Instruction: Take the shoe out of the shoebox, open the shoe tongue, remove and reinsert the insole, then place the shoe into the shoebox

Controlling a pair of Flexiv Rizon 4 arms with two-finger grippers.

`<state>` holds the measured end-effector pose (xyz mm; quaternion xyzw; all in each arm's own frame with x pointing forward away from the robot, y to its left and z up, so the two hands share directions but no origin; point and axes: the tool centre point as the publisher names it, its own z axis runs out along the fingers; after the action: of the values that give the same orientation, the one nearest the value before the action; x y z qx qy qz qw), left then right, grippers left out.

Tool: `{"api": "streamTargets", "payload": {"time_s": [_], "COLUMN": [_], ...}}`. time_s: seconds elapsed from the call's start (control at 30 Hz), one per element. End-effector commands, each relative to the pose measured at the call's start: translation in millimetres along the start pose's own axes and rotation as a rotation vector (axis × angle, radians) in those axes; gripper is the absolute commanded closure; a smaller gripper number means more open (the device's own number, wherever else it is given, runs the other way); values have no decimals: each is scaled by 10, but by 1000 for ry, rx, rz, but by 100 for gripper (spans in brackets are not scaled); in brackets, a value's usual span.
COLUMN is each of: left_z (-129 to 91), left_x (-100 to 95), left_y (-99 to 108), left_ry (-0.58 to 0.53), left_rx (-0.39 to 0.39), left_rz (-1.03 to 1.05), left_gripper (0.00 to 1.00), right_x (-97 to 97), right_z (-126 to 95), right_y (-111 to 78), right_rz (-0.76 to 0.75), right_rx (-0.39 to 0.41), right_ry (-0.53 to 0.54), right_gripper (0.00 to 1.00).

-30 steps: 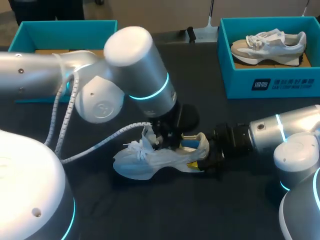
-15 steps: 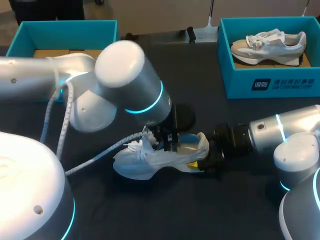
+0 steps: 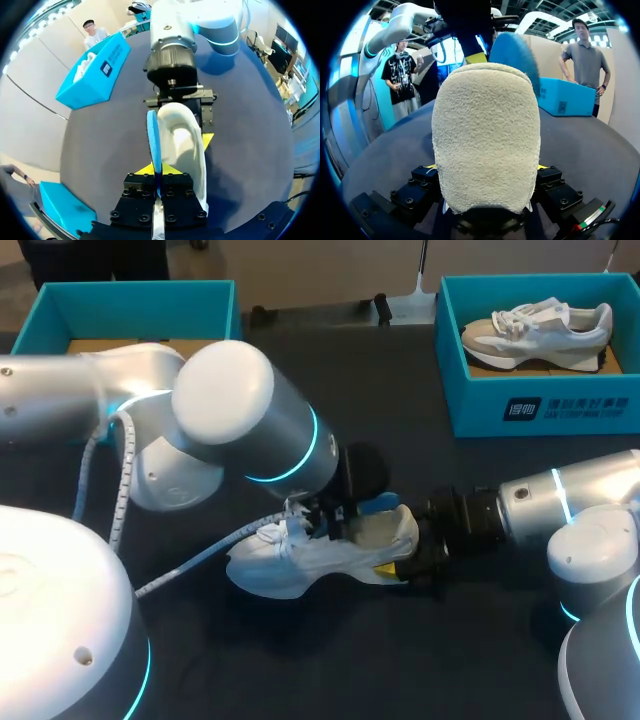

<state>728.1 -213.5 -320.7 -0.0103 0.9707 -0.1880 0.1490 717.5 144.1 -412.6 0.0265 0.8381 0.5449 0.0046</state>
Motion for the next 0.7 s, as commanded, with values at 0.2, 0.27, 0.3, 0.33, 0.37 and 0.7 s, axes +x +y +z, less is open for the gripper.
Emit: {"api": "streamTargets", "payload": {"time_s": [0.2, 0.27, 0.3, 0.33, 0.37, 0.7], "left_z": [119, 122, 117, 113, 110, -49], "left_x": [21, 35, 45, 52, 55, 147], "left_y": [-310, -325, -328, -331, -333, -236], "left_ry": [-9, -5, -2, -2, 4, 33], "left_rx": [-37, -35, -32, -32, -30, 3], "left_rz": [49, 55, 58, 59, 64, 67], "left_gripper": [100, 97, 91, 85, 79, 50], "right_x": [9, 9, 9, 9, 9, 9], "right_z": [8, 8, 8, 8, 8, 8], "right_y": [14, 14, 14, 14, 14, 14], "right_rz": [1, 1, 1, 1, 1, 1], "right_rx": [3, 3, 3, 3, 3, 3], "right_ry": [-1, -1, -1, -1, -1, -1], "right_gripper": [100, 100, 100, 100, 100, 100]}}
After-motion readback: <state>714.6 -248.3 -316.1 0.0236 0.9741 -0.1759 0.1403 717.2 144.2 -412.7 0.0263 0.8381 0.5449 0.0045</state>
